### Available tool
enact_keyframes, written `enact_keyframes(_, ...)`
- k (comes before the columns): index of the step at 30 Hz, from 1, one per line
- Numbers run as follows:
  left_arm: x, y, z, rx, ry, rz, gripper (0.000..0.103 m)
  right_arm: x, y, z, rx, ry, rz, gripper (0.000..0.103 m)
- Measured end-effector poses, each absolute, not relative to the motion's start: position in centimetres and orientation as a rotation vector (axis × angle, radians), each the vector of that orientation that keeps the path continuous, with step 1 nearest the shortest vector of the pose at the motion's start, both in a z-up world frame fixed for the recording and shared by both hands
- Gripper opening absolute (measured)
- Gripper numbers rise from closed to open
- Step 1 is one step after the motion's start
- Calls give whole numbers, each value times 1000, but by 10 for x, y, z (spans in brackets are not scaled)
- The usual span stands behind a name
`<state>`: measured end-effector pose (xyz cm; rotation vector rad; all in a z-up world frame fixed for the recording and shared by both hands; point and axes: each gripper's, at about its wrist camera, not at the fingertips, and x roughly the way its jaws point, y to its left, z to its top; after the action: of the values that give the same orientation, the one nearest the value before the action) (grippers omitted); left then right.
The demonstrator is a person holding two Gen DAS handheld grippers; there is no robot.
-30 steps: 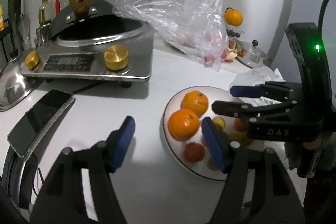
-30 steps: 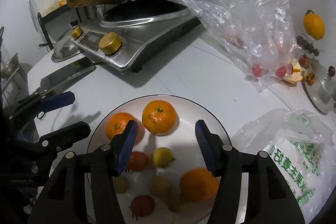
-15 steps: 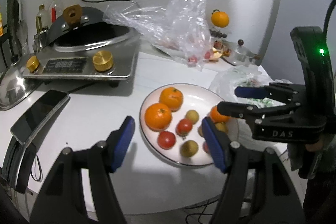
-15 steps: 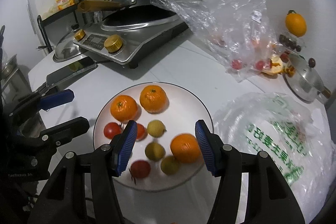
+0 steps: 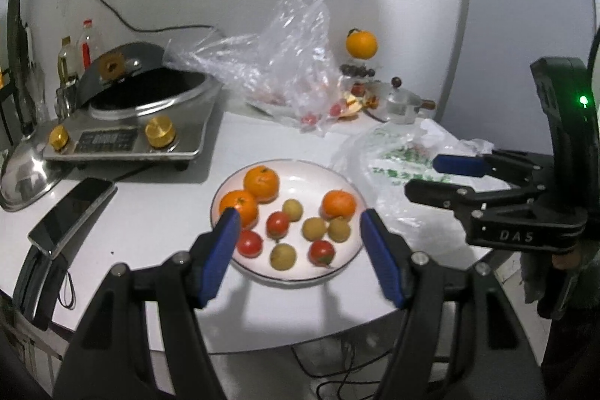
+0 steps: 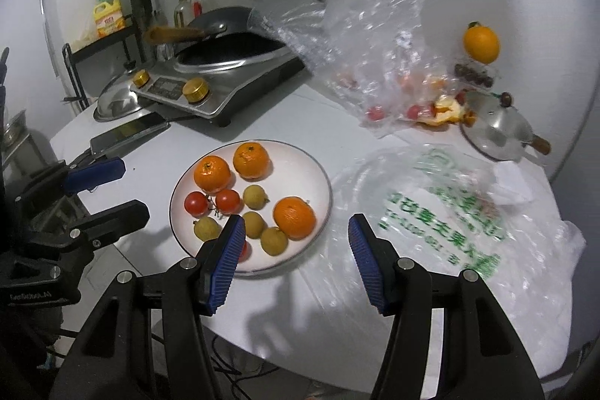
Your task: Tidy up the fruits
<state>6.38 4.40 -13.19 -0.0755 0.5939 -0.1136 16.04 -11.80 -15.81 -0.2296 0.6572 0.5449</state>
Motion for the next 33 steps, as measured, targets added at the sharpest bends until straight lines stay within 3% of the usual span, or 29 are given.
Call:
enact_keyframes(8,44,22,-100,-84,536,-123,69,125,-153,-130,-217,569,492,60)
enact_keyframes(11,36,15,-85,-78,503,-116,81,112,-164,-117,-213,526,465,60)
enact_keyframes(23,2,-11,-14,20,308,-7,82,42,-202,-38,-135,242,333,61)
enact_keyframes(26,-10,-11,6,5,249,-12,87,28,-206,-21,-116,184,316,65)
enact_keyframes(28,-20,-12,15,6,208,0,96,17,-211,-10,-100,142,304,66)
enact_keyframes(30,-31,-12,24,9,160,9,96,4,-216,-1,-84,105,296,66)
enact_keyframes(33,-47,-10,35,13,126,6,97,-12,-221,6,-68,65,296,76)
